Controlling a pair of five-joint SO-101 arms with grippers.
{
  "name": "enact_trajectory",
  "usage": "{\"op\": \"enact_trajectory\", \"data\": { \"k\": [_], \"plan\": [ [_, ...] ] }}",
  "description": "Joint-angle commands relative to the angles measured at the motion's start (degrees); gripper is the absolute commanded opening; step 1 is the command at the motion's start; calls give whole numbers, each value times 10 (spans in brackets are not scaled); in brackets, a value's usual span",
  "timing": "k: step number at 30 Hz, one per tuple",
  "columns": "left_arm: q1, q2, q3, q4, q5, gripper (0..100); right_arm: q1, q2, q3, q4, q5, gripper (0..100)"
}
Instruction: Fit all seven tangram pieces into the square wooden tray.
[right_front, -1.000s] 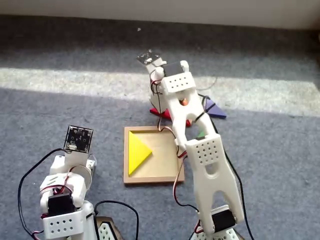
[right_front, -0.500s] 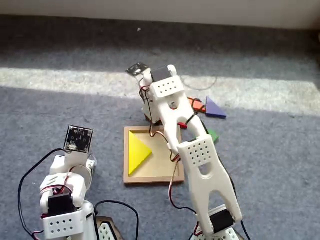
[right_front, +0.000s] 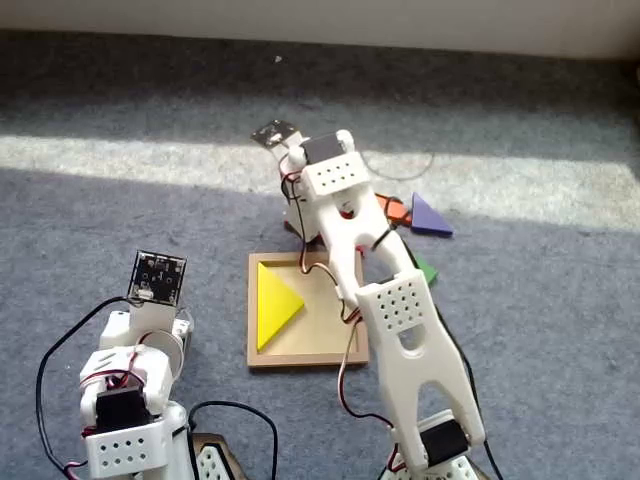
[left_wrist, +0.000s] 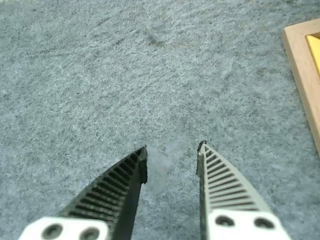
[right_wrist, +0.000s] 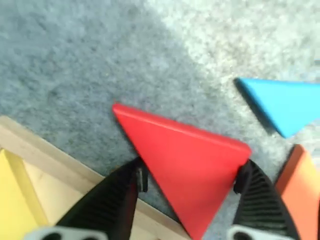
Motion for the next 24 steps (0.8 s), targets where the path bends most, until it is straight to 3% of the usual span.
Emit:
{"op": "enact_trajectory", "data": {
  "k": [1, 12, 24],
  "plan": [
    [-6, -25, 7, -10, -3, 181, 6, 14, -16, -9, 3, 151],
    [-6, -25, 7, -10, -3, 181, 10, 7, -159, 52, 0, 133],
    [-6, -25, 7, -10, -4, 181, 10, 3, -170, 53, -4, 135]
  ]
}}
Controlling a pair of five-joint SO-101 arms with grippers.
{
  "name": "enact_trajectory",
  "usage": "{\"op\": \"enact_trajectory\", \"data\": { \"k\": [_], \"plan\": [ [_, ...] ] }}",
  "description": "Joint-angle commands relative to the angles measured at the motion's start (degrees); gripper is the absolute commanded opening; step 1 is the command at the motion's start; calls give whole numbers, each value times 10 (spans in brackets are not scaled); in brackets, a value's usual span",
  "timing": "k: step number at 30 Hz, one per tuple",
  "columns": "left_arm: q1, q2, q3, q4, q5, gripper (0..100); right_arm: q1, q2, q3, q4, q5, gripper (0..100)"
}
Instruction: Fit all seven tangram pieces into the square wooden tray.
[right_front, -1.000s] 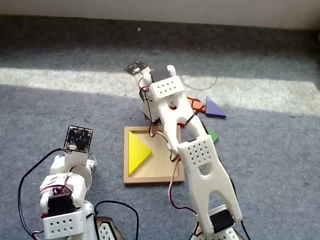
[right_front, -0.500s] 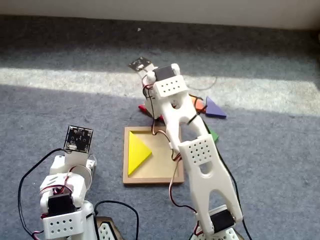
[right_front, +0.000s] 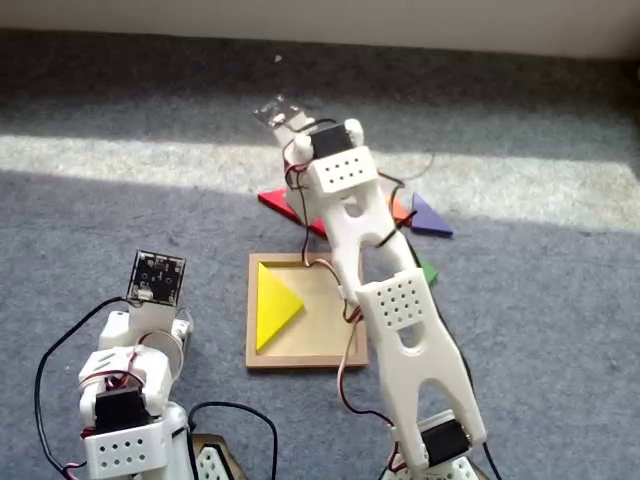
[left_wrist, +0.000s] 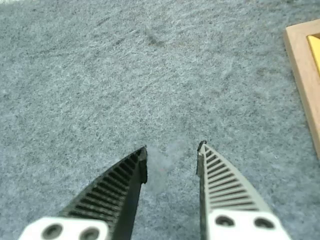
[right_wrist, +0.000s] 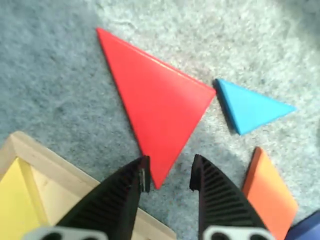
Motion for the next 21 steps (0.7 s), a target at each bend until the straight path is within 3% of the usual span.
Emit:
{"op": "enact_trajectory", "data": {
  "k": [1, 9, 21],
  "plan": [
    [-6, -25, 7, -10, -4, 181, 3, -21, -27, 11, -12, 136],
    [-6, -25, 7, -10, -4, 181, -29, -3, -69, -10, -20, 381],
    [-6, -25, 7, -10, -4, 181, -68, 52, -73, -59, 47, 386]
  ]
}}
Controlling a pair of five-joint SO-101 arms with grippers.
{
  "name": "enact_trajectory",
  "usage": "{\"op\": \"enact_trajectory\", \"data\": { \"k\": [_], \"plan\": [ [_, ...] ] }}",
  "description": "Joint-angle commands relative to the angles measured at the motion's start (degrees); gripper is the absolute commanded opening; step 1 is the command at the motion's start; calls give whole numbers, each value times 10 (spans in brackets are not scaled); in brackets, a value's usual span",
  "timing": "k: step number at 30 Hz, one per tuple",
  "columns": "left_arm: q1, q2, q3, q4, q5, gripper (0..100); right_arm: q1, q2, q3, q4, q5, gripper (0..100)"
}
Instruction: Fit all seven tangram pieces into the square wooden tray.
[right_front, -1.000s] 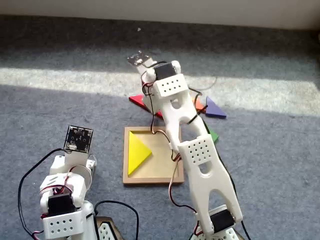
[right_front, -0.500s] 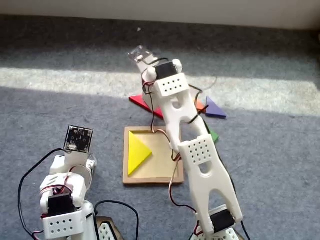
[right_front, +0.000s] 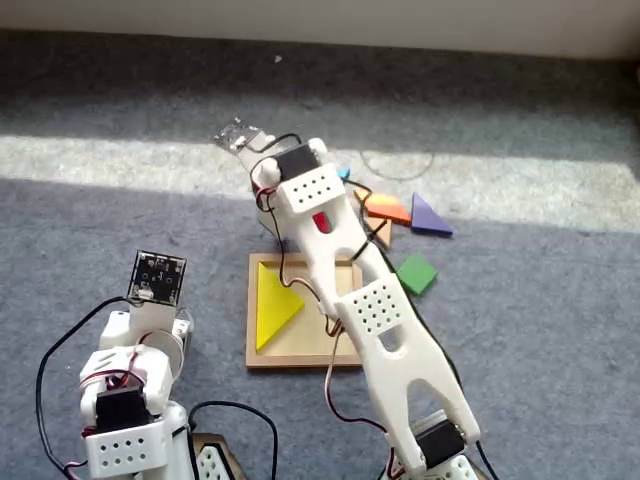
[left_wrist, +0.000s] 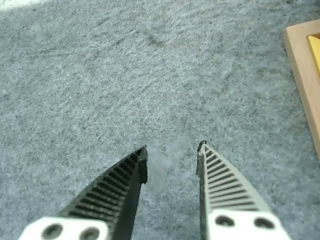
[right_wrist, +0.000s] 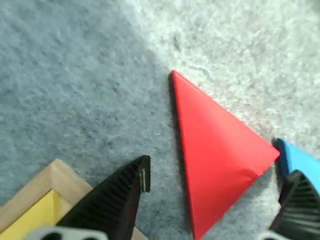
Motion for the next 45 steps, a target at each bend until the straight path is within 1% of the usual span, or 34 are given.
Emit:
{"op": "enact_trajectory", "data": {
  "k": [1, 7, 16, 20, 23, 28, 30, 37, 45],
  "plan": [
    [-6, -25, 7, -10, -4, 181, -7, -7, -28, -17, 12, 386],
    [-6, -25, 7, -10, -4, 181, -8, -4, -22, -47, 13, 386],
    [-6, -25, 7, -10, -4, 181, -15, 17, -22, -44, 13, 386],
    [-6, -25, 7, -10, -4, 181, -17, 41, -22, -44, 39, 385],
    [-6, -25, 7, -10, -4, 181, -16, 45, -25, -36, 39, 384],
    [-6, -25, 7, -10, -4, 181, -16, 47, -28, -1, 40, 289],
    [-6, -25, 7, -10, -4, 181, -16, 49, -26, 7, 41, 266],
    [-6, -25, 7, -10, -4, 181, -16, 47, -28, 53, 40, 265],
    [-6, -25, 7, -10, -4, 181, -15, 47, -28, 52, 40, 263]
  ]
}}
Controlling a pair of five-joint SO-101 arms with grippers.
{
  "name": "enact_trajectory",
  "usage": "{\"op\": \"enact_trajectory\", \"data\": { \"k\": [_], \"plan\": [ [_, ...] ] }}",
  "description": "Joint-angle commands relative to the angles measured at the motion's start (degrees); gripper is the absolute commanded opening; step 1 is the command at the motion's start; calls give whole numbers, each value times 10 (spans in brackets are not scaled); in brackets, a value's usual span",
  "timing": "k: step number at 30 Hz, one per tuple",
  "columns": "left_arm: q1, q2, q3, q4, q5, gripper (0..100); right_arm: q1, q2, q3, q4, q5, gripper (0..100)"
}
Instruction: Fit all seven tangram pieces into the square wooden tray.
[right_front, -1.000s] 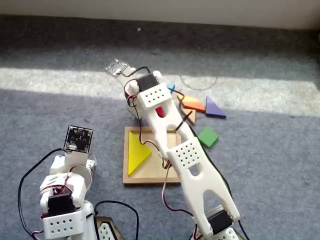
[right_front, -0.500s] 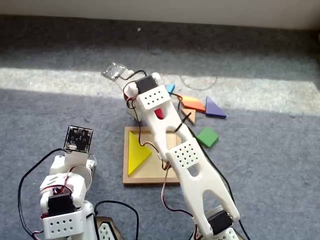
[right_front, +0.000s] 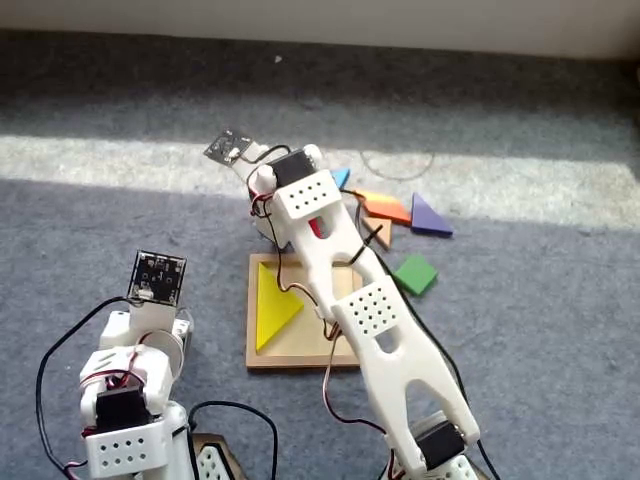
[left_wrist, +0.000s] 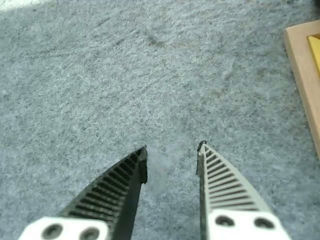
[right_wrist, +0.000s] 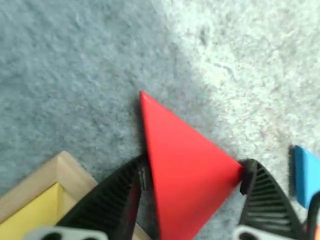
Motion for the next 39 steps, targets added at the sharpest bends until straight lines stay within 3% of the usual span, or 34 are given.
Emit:
{"op": "enact_trajectory", "data": {
  "k": [1, 22, 32, 39],
  "plan": [
    [-6, -25, 7, -10, -4, 181, -7, -1, 2, 21, 4, 263],
    [-6, -25, 10, -13, -4, 181, 29, -106, -27, 29, 2, 263],
    [-6, -25, 10, -13, -4, 181, 15, -87, 1, 24, -48, 268],
    [-6, -25, 10, -13, -3, 181, 10, -44, 0, 22, -49, 383]
  ]
}}
